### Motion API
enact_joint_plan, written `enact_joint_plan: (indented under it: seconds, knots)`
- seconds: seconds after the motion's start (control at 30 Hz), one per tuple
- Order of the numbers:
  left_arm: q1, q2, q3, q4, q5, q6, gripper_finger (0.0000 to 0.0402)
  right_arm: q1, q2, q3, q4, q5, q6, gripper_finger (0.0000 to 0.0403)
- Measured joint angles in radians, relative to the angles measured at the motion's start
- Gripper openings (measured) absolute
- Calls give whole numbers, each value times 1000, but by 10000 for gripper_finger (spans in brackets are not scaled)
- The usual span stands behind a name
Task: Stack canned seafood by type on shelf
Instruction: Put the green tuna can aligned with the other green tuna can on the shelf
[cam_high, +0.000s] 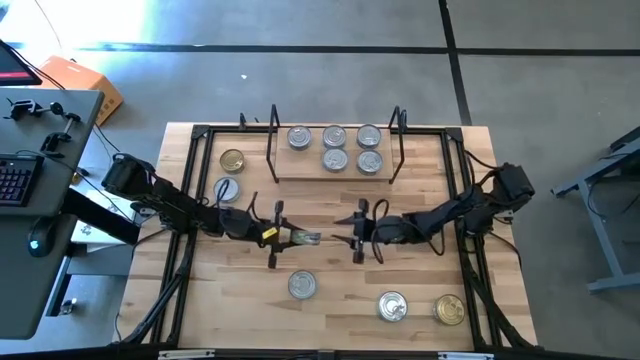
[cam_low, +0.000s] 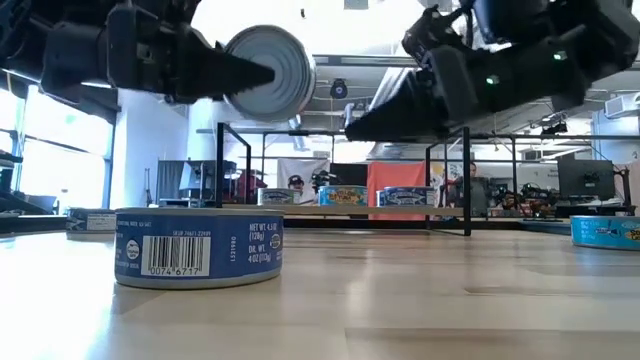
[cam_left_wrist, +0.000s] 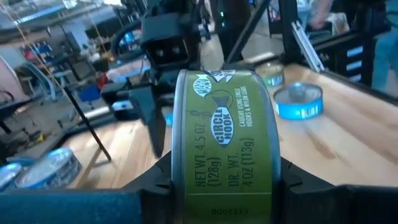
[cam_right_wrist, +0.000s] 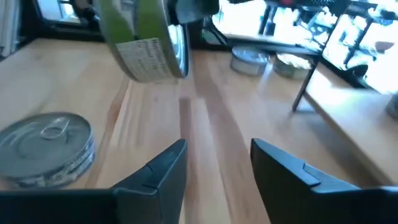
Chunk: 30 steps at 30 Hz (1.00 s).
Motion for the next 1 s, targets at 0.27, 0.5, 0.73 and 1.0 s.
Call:
enact_joint_plan:
  seconds: [0.27,0.5,0.73,1.0]
  knots:
    - [4,0,0,50,0,5,117,-7,10,131,6,-135,-171,229]
    - [4,0,1,62,-7,5,117,-7,73,234,-32,-111,-225,236]
    - [3,0,1,22,-66,9,128,-1,77,242,-94,-75,-161,168]
    - [2,-7,3,-70,-151,4,176,-1,78,241,-142,-38,-140,123]
